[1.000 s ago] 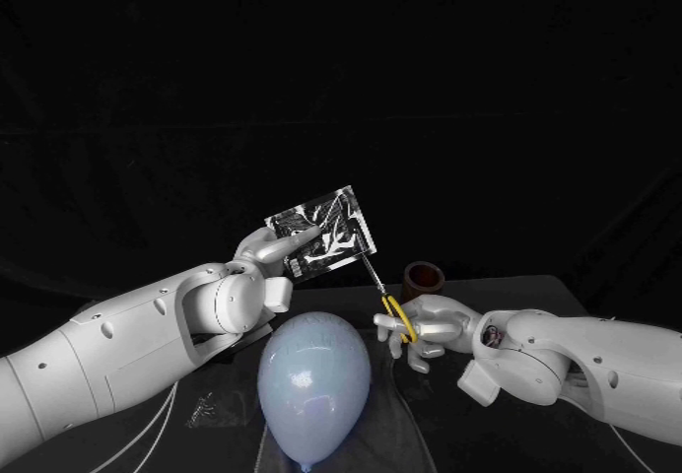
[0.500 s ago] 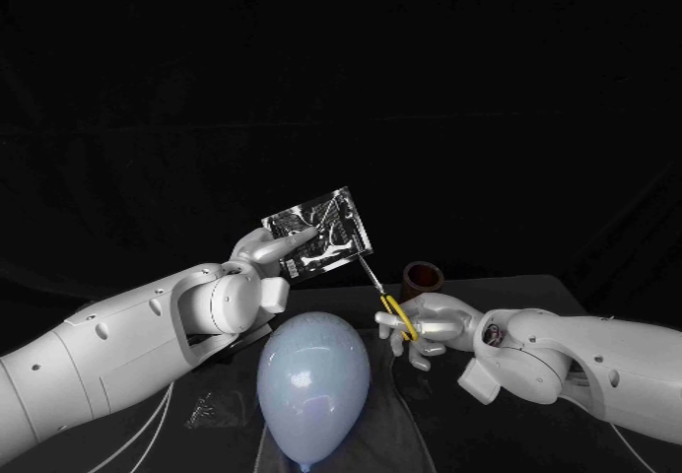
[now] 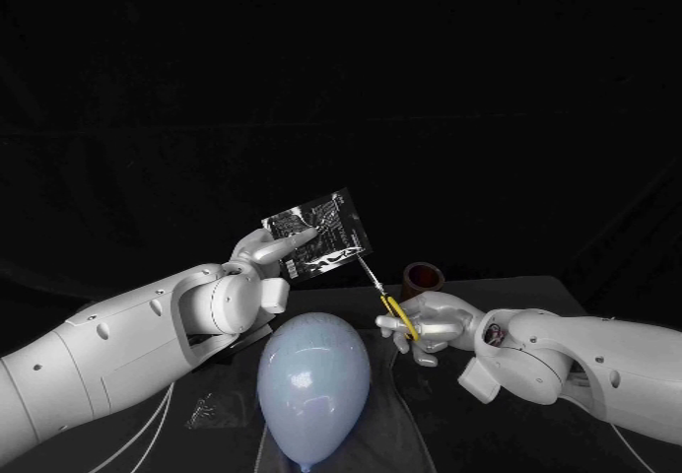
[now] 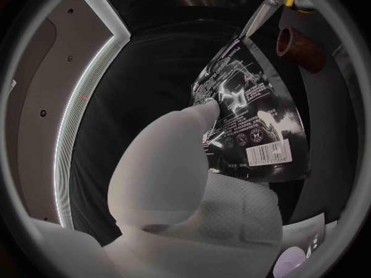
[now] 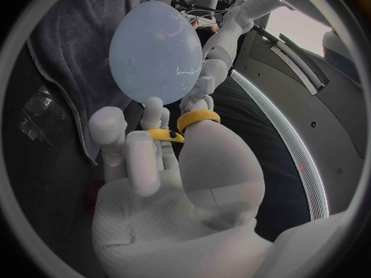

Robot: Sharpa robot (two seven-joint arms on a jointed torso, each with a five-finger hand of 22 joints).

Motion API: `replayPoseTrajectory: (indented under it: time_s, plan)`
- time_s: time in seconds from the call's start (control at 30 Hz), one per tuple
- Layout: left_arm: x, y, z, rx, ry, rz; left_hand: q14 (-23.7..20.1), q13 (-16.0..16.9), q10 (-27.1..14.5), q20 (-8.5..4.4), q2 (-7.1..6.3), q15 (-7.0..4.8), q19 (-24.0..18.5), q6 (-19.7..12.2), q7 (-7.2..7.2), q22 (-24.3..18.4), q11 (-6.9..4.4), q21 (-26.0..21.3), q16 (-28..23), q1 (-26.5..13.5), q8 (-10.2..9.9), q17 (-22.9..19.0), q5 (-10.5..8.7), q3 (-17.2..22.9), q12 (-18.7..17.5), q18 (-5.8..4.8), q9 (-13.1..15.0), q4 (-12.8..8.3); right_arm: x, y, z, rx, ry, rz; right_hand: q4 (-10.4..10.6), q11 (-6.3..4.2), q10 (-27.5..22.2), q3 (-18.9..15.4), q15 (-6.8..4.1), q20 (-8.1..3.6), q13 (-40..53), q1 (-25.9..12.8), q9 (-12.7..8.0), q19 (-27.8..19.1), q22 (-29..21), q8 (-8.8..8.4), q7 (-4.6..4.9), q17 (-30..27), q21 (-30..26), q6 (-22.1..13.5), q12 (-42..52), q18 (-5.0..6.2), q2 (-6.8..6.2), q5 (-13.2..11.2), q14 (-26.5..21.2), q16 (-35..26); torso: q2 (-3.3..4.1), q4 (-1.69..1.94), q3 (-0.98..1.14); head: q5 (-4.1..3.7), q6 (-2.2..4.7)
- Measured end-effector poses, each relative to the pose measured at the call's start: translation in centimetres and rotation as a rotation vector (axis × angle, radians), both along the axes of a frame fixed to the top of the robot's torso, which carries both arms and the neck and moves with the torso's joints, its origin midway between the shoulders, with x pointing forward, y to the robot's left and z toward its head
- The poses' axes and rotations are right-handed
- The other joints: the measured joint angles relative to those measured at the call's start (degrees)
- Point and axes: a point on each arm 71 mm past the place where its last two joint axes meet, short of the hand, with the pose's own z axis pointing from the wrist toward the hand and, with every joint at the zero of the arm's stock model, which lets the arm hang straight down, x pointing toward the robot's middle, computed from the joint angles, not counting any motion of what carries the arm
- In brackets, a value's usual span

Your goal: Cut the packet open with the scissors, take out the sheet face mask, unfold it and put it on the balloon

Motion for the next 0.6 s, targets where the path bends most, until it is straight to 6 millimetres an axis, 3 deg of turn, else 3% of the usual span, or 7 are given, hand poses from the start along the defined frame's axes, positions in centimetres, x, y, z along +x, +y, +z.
replayPoseTrajectory:
  time_s: [0.07, 0.13, 0.27, 0.6]
  plan:
    - [0.07, 0.1, -0.03, 0.001, 0.0, 0.003, 0.0, 0.0, 0.0, 0.0, -0.01, 0.0, 0.0, 0.0, 0.0, 0.0, 0.0, 0.0, 0.0, -0.01, 0.07, 0.0, -0.08, 0.0, 0.0, -0.01, 0.0, 0.0, 0.02, -0.07, 0.01, -0.001, -0.002, -0.003, 0.01, -0.05, 0.06, -0.6, 0.0, -0.31, 1.9, 0.35, 0.14, 0.51, 0.76, 0.24, -0.1, 1.57, 1.14, 0.33, 0.04, -0.02, 0.07, 0.0, 0.0, 1.01, 0.0, -0.02, 0.0, 0.0, 0.01]
    - [0.12, 0.17, -0.05, 0.001, 0.001, 0.006, 0.0, 0.0, 0.0, 0.0, -0.02, 0.0, 0.0, 0.0, 0.0, 0.0, 0.0, 0.0, 0.0, -0.02, 0.07, 0.0, -0.1, 0.0, 0.0, -0.02, 0.0, 0.0, 0.04, -0.12, 0.01, -0.001, -0.003, -0.006, -0.04, -0.09, 0.11, -1.54, -0.26, -0.52, 7.66, 0.74, 0.51, 1.55, 1.7, 0.89, -0.62, 3.76, 2.81, 1.07, 0.28, -0.87, 0.34, 0.0, 0.21, 2.48, 0.0, -0.03, 0.0, -0.03, 0.01]
    - [0.18, 0.26, -0.07, 0.002, 0.001, 0.009, 0.0, 0.0, -0.01, 0.0, -0.03, 0.0, 0.0, 0.0, 0.0, 0.0, 0.01, 0.0, 0.0, -0.02, 0.07, 0.0, 0.12, 0.0, 0.0, -0.04, 0.0, 0.0, 0.06, -0.15, 0.02, -0.003, -0.005, -0.008, 0.12, -0.25, 0.3, -4.27, -0.7, -1.21, 18.18, 1.47, 2.19, 2.24, 3.04, 2.26, -0.93, 4.51, 4.6, 1.57, 0.48, -0.91, 1.06, 0.0, -0.01, 5.53, 0.02, -0.03, 0.0, -0.06, 0.01]
    - [0.28, 0.39, -0.09, 0.003, 0.0, 0.013, 0.0, 0.0, -0.01, 0.0, 0.13, 0.0, 0.0, -0.01, -0.01, 0.0, 0.02, 0.0, -0.21, -0.21, 0.06, 0.05, 0.12, 0.25, 0.0, -0.1, 0.0, -0.26, 0.08, -0.16, 0.02, -0.007, -0.008, -0.012, 1.2, -0.84, 0.92, -10.99, -0.91, -1.32, 18.61, 1.14, 5.82, 3.98, 4.9, 4.67, -1.45, 4.71, 7.75, 2.09, 0.93, -1.82, 2.45, 0.0, 0.15, 10.42, 0.01, 0.0, 0.03, -0.1, -0.04]
